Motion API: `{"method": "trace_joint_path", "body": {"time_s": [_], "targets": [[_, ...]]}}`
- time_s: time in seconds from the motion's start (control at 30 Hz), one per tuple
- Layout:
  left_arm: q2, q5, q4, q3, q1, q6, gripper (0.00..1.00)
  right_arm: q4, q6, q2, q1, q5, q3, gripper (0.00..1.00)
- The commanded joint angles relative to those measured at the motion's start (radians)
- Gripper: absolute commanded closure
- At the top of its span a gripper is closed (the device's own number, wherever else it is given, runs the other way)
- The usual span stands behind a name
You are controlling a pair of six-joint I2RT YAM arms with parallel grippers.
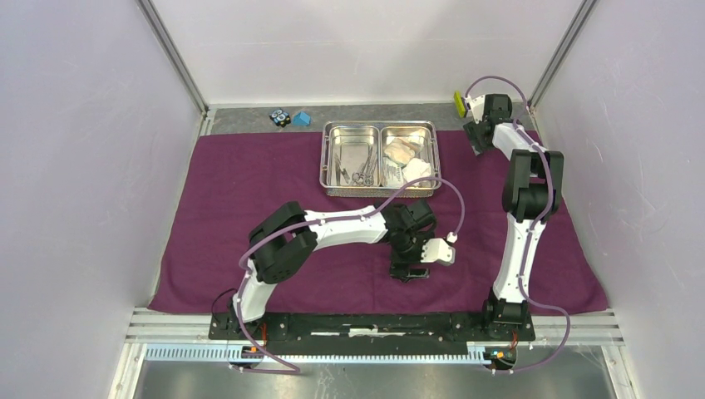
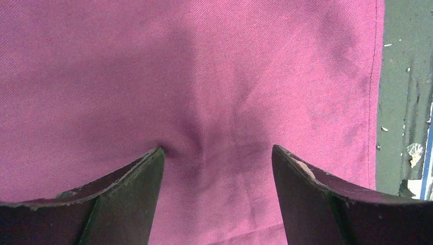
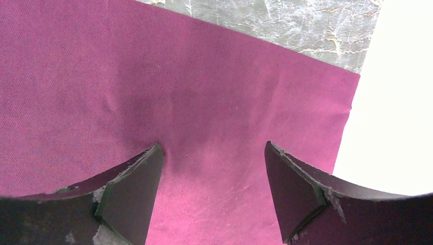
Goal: Open and lay out the surgical kit
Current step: Smooth out the surgical kit at the center of the board.
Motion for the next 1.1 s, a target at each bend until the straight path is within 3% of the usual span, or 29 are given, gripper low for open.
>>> {"method": "trace_joint_path", "body": {"time_s": [0.0, 0.3, 0.57, 0.83, 1.07], "targets": [[0.056, 0.009, -0.102, -0.068, -0.030, -0.018, 0.16, -0.023, -0.033, 0.071, -0.017, 0.049, 0.006, 0.20], [0.010, -0.039, -0.095, -0.067, -0.027, -0.002, 0.11, -0.035, -0.079, 0.064, -0.013, 0.000, 0.046, 0.19], [-0.083, -0.041, -0.061, 0.011, 0.016, 0.001, 0.05, -0.062, -0.113, -0.169, -0.033, -0.105, -0.060, 0.17], [-0.027, 0.176, 0.030, 0.105, 0.015, 0.013, 0.03, -0.083, -0.132, -0.294, -0.108, -0.166, -0.235, 0.17], [0.077, 0.295, 0.060, 0.219, -0.034, -0.008, 0.03, -0.095, -0.108, -0.253, -0.164, -0.247, -0.270, 0.17]]}}
